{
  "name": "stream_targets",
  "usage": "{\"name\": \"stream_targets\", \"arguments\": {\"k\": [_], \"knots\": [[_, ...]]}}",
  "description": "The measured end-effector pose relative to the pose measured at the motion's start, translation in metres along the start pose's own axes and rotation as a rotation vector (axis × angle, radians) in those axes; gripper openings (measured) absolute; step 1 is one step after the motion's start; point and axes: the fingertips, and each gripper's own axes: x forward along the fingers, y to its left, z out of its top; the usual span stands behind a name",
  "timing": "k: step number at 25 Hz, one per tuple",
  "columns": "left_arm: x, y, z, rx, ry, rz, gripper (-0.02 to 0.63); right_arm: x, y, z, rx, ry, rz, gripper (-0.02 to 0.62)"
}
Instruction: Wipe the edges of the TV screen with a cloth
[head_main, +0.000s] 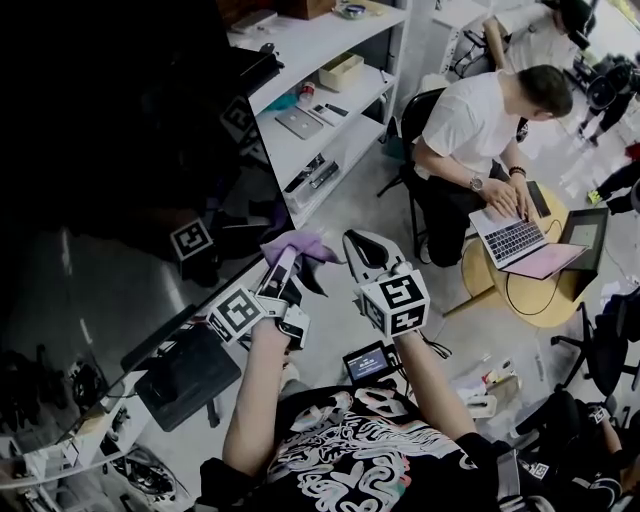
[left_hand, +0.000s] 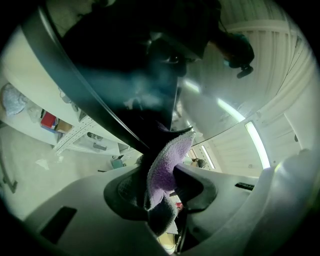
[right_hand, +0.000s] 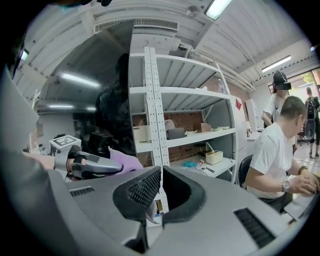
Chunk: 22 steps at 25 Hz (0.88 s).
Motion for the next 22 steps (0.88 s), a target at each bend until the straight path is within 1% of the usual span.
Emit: {"name": "stream_targets", "arguments": {"k": [1,2,4,5,7,10,12,14,17,20,22], "knots": [[0.006,-0.003,-0.004,-0.006,-0.003,-0.007,0.147,-0.003,-0.007,0.000,0.002,0.000,-0.001,0.035],[0.008,-0.004,-0.007,0.005,-0.005,0.009,0.147,-0.005,-0.013,0.000,0.003,0.000,0.000,0.035],[0.009,-0.004,-0.010,0.048,-0.007,0.048,0.147,-0.010,-0.020,0.001,0.005,-0.002,0.005,0.037],[0.010,-0.007,-0.012,0.067,-0.009,0.053,0.147,-0.013,-0.022,0.000,0.006,-0.002,0.009,0.035],[0.012,-0.013,-0.015,0.090,-0.013,0.046,0.146,-0.016,-0.023,-0.002,0.006,0.000,0.020,0.035],[0.017,-0.021,-0.016,0.102,-0.023,0.031,0.146,-0.018,-0.023,-0.006,0.007,0.008,0.034,0.035],[0.019,-0.027,-0.016,0.137,-0.029,0.023,0.144,-0.020,-0.025,-0.007,0.007,0.009,0.040,0.035],[0.017,-0.034,-0.015,0.222,-0.037,0.028,0.143,-0.023,-0.028,-0.009,0.008,0.009,0.043,0.037],[0.008,-0.042,-0.018,0.417,-0.056,0.077,0.141,-0.029,-0.033,-0.011,0.010,0.009,0.050,0.035],[-0.013,-0.043,-0.017,0.635,-0.080,0.165,0.140,-0.038,-0.032,-0.013,0.001,0.008,0.056,0.035],[-0.031,-0.040,-0.015,0.758,-0.094,0.230,0.138,-0.042,-0.026,-0.017,-0.008,0.013,0.067,0.035]]}}
